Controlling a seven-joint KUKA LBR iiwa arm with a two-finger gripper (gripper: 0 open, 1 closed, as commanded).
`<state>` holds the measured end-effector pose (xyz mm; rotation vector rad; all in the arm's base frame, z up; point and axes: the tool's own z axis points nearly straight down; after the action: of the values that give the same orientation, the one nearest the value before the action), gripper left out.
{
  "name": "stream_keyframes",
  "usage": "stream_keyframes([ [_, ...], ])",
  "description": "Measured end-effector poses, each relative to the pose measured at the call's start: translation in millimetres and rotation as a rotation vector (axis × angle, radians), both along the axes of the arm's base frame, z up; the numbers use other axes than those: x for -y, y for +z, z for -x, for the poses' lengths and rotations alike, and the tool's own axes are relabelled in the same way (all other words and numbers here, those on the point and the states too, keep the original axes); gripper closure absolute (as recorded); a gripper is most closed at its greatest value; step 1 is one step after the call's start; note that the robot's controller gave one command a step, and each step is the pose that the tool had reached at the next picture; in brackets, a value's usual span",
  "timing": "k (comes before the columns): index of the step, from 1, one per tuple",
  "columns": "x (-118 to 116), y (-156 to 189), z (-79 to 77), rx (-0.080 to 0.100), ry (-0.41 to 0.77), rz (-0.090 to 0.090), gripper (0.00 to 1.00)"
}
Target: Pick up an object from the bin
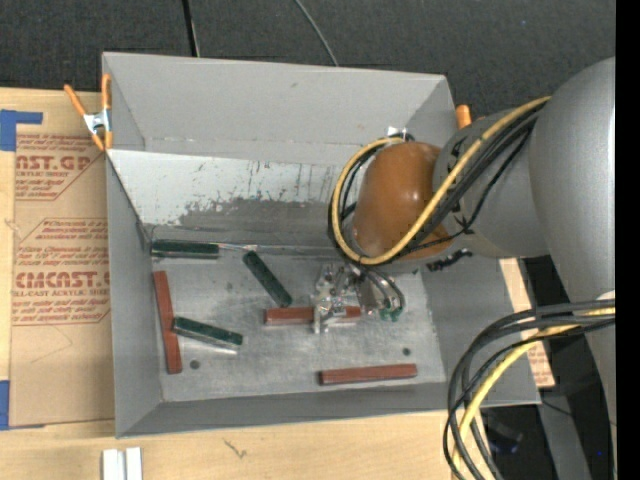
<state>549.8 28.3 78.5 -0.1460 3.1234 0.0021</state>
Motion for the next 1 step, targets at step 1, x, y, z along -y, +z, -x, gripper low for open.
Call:
stream_keyframes([
  [1,0.0,0.0,0.0,0.0,0.0,0.0,1.0],
])
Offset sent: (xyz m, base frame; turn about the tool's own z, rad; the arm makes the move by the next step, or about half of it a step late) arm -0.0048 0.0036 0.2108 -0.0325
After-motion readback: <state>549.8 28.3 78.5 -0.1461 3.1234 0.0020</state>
